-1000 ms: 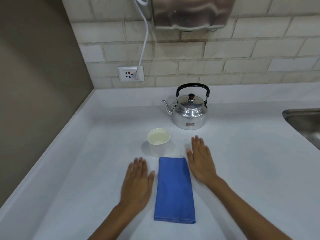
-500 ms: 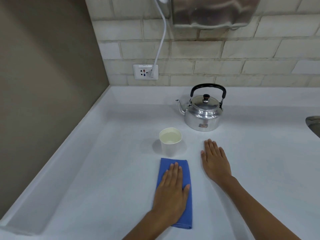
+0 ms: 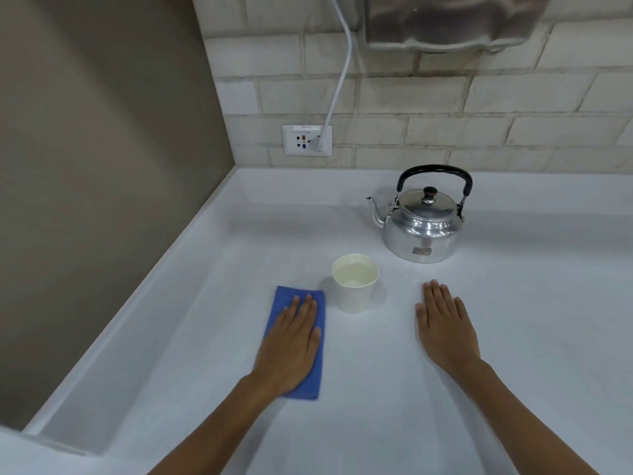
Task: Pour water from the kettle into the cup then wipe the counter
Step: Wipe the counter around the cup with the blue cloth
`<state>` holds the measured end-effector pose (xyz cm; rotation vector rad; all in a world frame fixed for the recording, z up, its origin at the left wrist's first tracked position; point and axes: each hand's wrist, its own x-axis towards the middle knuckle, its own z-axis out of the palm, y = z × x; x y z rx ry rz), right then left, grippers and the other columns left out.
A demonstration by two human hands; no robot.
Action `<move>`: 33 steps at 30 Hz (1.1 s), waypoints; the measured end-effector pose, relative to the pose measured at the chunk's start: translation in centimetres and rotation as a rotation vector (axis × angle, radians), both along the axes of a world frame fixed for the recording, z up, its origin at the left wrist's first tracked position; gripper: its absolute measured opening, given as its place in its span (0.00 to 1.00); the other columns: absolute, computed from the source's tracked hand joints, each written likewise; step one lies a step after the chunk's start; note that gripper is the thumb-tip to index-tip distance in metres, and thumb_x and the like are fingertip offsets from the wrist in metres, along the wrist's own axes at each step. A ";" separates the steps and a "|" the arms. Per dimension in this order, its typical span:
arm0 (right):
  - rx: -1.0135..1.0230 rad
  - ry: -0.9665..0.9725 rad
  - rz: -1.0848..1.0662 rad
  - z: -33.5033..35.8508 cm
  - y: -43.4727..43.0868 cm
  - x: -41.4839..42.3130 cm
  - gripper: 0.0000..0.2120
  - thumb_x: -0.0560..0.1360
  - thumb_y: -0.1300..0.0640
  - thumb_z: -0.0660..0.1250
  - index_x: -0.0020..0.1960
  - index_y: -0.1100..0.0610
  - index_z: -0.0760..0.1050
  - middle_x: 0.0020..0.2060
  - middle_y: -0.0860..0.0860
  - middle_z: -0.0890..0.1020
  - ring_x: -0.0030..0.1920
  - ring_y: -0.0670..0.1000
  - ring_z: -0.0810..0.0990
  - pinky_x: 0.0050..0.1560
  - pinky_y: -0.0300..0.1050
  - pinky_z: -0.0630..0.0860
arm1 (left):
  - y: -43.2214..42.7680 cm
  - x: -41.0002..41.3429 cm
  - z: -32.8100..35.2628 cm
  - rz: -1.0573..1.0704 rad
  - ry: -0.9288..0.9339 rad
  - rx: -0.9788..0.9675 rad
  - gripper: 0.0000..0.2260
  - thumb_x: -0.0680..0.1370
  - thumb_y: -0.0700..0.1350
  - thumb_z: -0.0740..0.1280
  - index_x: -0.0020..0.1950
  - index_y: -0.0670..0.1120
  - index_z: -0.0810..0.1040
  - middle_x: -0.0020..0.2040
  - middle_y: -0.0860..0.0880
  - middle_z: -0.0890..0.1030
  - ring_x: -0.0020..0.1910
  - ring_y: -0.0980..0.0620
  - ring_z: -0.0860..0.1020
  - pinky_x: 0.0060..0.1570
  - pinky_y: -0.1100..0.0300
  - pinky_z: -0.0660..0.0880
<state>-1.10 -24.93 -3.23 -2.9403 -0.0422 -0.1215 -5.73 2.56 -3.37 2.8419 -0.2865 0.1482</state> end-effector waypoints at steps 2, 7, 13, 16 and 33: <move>-0.005 -0.007 0.004 0.1 -0.1 0.0 0.25 0.81 0.53 0.44 0.75 0.59 0.43 0.77 0.54 0.49 0.76 0.52 0.46 0.76 0.50 0.47 | 1.5 -1.0 -0.3 -0.141 -0.013 -0.013 0.23 0.81 0.53 0.44 0.72 0.52 0.37 0.75 0.58 0.43 0.74 0.59 0.40 0.66 0.72 0.28; -0.005 0.006 -0.006 0.1 0.2 -0.1 0.25 0.81 0.53 0.43 0.75 0.58 0.41 0.77 0.53 0.47 0.76 0.51 0.45 0.76 0.49 0.45 | 6.0 5.2 0.9 0.029 -0.003 0.047 0.22 0.82 0.49 0.48 0.75 0.48 0.46 0.77 0.52 0.48 0.76 0.54 0.45 0.72 0.62 0.40; -0.015 -0.002 -0.016 0.1 0.4 0.1 0.25 0.81 0.52 0.42 0.74 0.58 0.40 0.77 0.53 0.46 0.76 0.51 0.43 0.76 0.49 0.44 | 0.7 12.8 1.0 0.063 0.053 0.094 0.23 0.82 0.49 0.45 0.75 0.45 0.45 0.78 0.48 0.48 0.76 0.47 0.45 0.74 0.53 0.43; -0.020 -0.001 -0.016 0.1 0.4 0.1 0.25 0.81 0.52 0.42 0.74 0.57 0.38 0.77 0.52 0.45 0.76 0.51 0.42 0.76 0.48 0.43 | -0.1 14.6 0.6 -0.125 0.036 0.117 0.22 0.82 0.48 0.45 0.75 0.46 0.44 0.77 0.50 0.46 0.76 0.50 0.44 0.73 0.56 0.41; 0.015 -0.009 -0.017 -0.1 0.4 0.1 0.29 0.73 0.47 0.30 0.73 0.55 0.37 0.73 0.45 0.40 0.73 0.46 0.36 0.72 0.42 0.32 | -2.3 28.2 1.3 -0.018 0.124 0.063 0.23 0.81 0.48 0.45 0.75 0.45 0.46 0.78 0.48 0.49 0.76 0.46 0.47 0.74 0.49 0.45</move>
